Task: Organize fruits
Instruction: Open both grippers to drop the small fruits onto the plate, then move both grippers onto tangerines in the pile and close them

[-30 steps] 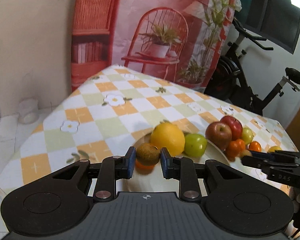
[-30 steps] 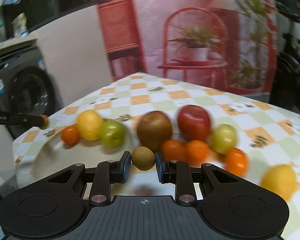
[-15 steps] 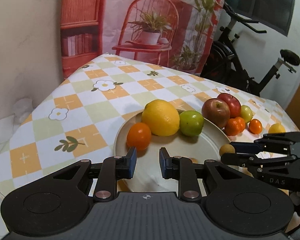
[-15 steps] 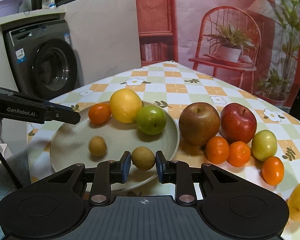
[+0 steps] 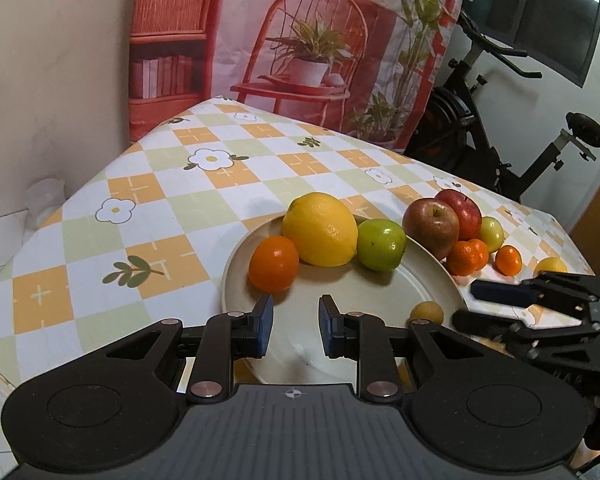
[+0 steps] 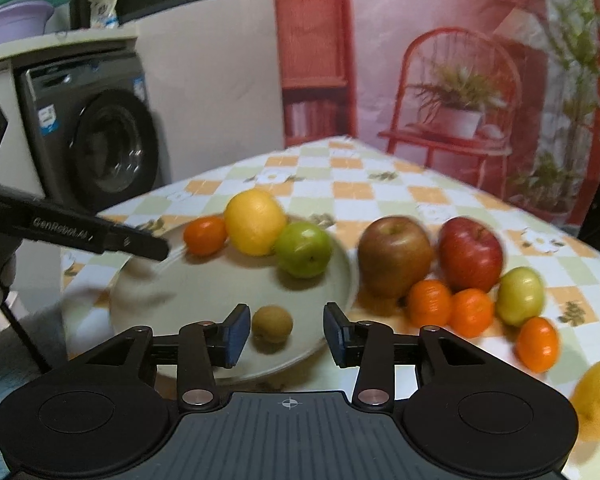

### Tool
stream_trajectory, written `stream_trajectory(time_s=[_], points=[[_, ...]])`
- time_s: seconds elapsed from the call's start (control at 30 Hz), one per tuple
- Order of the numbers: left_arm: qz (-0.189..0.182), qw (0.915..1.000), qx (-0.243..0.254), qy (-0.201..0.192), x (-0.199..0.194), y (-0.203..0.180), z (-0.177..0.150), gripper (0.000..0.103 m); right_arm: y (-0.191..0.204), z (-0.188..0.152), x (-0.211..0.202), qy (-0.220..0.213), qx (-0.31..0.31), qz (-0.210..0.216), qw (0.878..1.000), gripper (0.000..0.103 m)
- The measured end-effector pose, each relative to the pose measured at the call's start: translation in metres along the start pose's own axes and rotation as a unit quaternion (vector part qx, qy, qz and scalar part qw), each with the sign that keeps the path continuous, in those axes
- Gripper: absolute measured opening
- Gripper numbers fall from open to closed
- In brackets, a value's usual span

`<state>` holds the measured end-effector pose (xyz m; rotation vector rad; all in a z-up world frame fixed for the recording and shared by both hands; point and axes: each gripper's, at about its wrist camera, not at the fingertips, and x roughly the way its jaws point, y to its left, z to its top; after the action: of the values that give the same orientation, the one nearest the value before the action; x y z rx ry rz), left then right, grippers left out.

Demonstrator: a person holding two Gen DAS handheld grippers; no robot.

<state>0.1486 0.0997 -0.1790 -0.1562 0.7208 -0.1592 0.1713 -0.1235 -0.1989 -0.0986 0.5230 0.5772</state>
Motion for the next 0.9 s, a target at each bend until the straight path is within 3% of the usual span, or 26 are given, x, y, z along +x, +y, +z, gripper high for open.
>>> stream_trajectory(time_s=[0.33,0.5,0.9], points=[[0.010,0.9991,0.019,-0.037,-0.008,-0.020,0.002,0.026,-0.060,-0.028,-0.037,-0.062,0.066,-0.101,0.991,0.042],[0.007,0.9987,0.018,-0.048,-0.008,-0.031,0.000,0.026,-0.084,-0.052,-0.048,-0.060,0.098,-0.134,0.984,0.042],[-0.001,0.9979,0.047,-0.044,-0.002,-0.060,-0.007,0.026,-0.098,-0.070,-0.060,-0.084,0.138,-0.144,0.976,0.048]])
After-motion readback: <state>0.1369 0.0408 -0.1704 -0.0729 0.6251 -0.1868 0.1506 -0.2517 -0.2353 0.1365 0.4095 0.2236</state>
